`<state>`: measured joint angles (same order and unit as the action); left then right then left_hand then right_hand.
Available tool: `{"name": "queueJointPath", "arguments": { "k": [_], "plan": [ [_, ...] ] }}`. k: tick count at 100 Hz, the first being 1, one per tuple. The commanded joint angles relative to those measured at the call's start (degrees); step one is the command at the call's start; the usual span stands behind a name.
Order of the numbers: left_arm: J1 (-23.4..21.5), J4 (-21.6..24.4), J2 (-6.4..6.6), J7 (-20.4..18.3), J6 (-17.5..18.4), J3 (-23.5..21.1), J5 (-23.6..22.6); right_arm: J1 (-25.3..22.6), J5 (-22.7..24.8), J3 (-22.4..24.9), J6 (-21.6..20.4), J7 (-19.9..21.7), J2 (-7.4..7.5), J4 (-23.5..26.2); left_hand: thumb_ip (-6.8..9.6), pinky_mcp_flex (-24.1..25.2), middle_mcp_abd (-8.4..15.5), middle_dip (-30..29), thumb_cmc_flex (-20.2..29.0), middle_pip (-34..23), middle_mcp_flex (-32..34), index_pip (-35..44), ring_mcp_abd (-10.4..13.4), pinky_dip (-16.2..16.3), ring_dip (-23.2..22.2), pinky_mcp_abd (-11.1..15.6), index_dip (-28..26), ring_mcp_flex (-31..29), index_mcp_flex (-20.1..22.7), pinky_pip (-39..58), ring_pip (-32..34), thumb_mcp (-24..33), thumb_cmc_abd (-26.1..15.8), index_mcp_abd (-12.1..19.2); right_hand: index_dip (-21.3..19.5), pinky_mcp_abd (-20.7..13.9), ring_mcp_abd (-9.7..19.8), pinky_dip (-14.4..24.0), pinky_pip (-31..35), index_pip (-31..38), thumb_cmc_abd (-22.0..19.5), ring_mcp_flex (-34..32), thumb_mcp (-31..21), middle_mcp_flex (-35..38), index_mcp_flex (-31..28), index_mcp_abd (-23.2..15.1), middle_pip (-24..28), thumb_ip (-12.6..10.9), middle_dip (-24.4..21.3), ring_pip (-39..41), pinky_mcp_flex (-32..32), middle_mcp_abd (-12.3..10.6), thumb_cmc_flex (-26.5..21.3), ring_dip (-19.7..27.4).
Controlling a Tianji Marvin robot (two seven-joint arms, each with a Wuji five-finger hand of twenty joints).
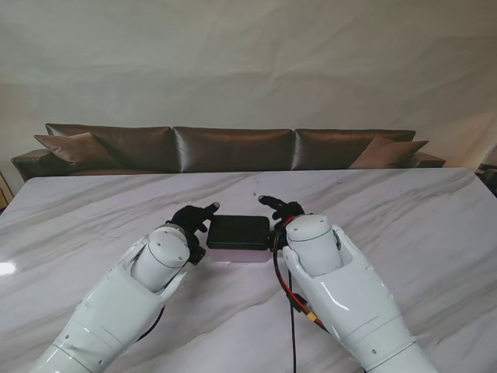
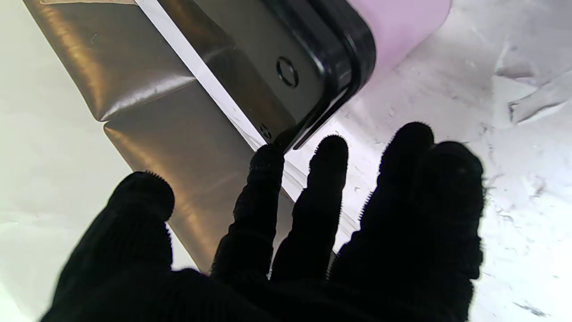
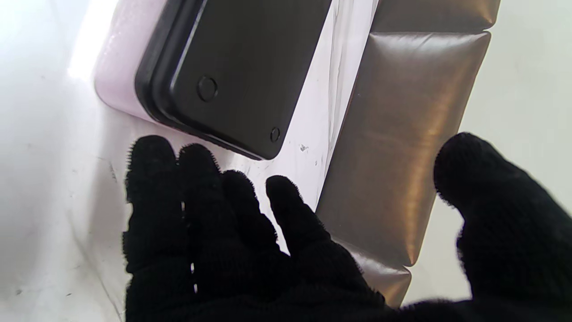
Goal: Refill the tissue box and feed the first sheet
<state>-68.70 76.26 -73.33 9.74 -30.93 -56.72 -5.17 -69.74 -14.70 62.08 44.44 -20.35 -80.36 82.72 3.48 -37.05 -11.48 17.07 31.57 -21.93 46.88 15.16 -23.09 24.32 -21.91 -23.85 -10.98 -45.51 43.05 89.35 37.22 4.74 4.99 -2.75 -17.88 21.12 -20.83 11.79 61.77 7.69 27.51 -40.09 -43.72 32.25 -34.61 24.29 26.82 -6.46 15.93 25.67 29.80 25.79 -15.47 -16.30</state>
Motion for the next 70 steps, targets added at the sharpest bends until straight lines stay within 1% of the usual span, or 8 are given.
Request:
{"name": "queueJointPath", "arguments": {
  "k": [1,10,26,39,48,53,63,70],
  "plan": [
    [0.1,-0.3,-0.1,-0.9,-0.3,0.1,-0.2,0.1,0.2,0.2,0.3,0.9,-0.21,-0.3,1.21,-0.1,1.8,-0.5,-0.4,1.5,-2.2,0.7,-3.2,0.9,-0.8,-0.6,-0.9,1.9,-0.4,-18.1,-0.3,-1.8,-1.8,-0.1,-0.6,-2.2,1.9,1.0,0.3,0.5,-0.5,-0.7,1.0,0.2,0.1,-1.6,0.3,-1.2,-0.5,-0.8,-0.1,-2.2,0.7,0.2],
    [0.4,-0.9,-0.12,-0.8,-0.6,0.3,-1.0,0.1,0.3,0.3,0.4,1.0,-0.15,-0.3,1.21,-0.1,1.9,-0.5,-0.4,1.5,-2.3,0.6,-3.2,0.9,-0.8,-0.5,-0.9,1.9,-0.5,-18.2,-0.3,-1.7,-1.8,0.0,-0.6,-2.3,2.0,1.0,0.2,0.5,-0.5,-0.6,1.0,0.2,0.2,-1.7,0.3,-1.2,-0.5,-0.8,-0.2,-2.3,0.6,0.2],
    [0.3,-1.4,-0.21,-0.2,-0.2,0.2,-1.3,-0.2,0.9,0.7,0.7,1.2,0.06,0.1,1.19,-0.1,1.8,-0.6,-0.3,1.7,-2.9,0.5,-3.3,1.0,-0.8,-0.5,-1.0,1.9,-0.7,-18.3,-0.3,-1.7,-1.7,1.1,-0.6,-2.5,2.2,1.1,0.2,0.6,-0.5,-0.4,1.0,0.2,0.2,-2.2,0.2,-1.2,-0.5,-1.0,-0.3,-2.6,0.7,0.2],
    [0.3,-1.6,-0.01,-0.2,0.2,0.1,-2.0,-0.6,1.8,1.0,1.0,1.5,0.34,0.6,1.12,-0.3,1.3,-0.6,-0.3,1.8,-3.9,0.3,-3.2,1.1,-0.8,-0.4,-1.1,1.9,-1.2,-18.4,-0.3,-1.7,-1.7,3.9,-0.9,-2.7,2.4,1.2,0.2,1.0,-0.4,-0.5,1.0,0.4,0.1,-3.6,0.0,-1.1,-0.6,-1.0,-0.5,-3.4,0.8,0.2],
    [0.1,-1.5,0.11,-0.1,0.3,0.0,-2.7,-0.8,3.4,0.7,0.1,2.6,1.1,0.6,1.02,-0.5,1.2,-0.6,-0.3,1.8,-4.5,-0.1,-3.1,1.0,-0.8,-0.2,-1.1,1.9,-1.8,-18.4,-0.2,-1.8,-1.4,6.0,-1.5,-3.0,2.7,1.6,0.4,2.1,1.4,-0.4,-0.1,0.9,0.4,-4.9,-0.7,-1.3,-0.9,-1.1,-0.8,-4.5,2.4,0.3],
    [0.0,-1.3,0.22,-0.1,0.2,-0.1,-3.2,-1.0,4.4,0.5,-0.3,3.2,1.51,0.6,0.97,-0.7,1.1,-0.6,-0.4,1.9,-5.0,-0.3,-3.1,1.0,-0.8,-0.1,-1.1,1.9,-2.1,-18.4,-0.2,-1.9,-1.3,6.2,-1.8,-3.0,2.5,1.7,0.4,2.7,3.1,-0.4,-1.0,1.0,0.5,-5.9,-0.8,-1.2,-0.9,-1.1,-0.9,-5.0,3.5,0.2],
    [-0.5,-0.7,0.46,0.0,0.1,-0.5,-4.1,-1.3,6.8,0.0,-1.1,5.2,2.6,0.6,0.88,-0.9,1.2,-0.6,-0.8,1.9,-5.6,-0.8,-3.0,1.0,-0.8,0.1,-1.1,1.8,-2.7,-18.4,-0.3,-2.2,-1.1,6.7,-2.4,-3.9,2.9,2.2,0.7,4.3,6.0,0.2,-3.3,1.6,1.3,-8.3,-1.7,-0.6,-1.3,-0.7,-1.5,-7.2,5.6,0.0],
    [-1.5,1.0,0.85,-0.1,-0.1,-1.0,-5.2,-1.3,8.6,-0.4,-1.9,6.7,3.44,0.5,0.85,-0.9,1.4,-0.6,-1.4,2.0,-5.9,-1.1,-2.8,0.9,-0.8,0.1,-1.1,1.9,-3.2,-18.4,-0.3,-2.5,-0.9,6.1,-3.1,-4.7,3.6,2.9,1.3,6.1,7.9,0.3,-5.0,2.1,2.0,-10.9,-2.3,-0.3,-1.5,-0.5,-2.1,-9.7,7.0,-0.2]
  ]
}}
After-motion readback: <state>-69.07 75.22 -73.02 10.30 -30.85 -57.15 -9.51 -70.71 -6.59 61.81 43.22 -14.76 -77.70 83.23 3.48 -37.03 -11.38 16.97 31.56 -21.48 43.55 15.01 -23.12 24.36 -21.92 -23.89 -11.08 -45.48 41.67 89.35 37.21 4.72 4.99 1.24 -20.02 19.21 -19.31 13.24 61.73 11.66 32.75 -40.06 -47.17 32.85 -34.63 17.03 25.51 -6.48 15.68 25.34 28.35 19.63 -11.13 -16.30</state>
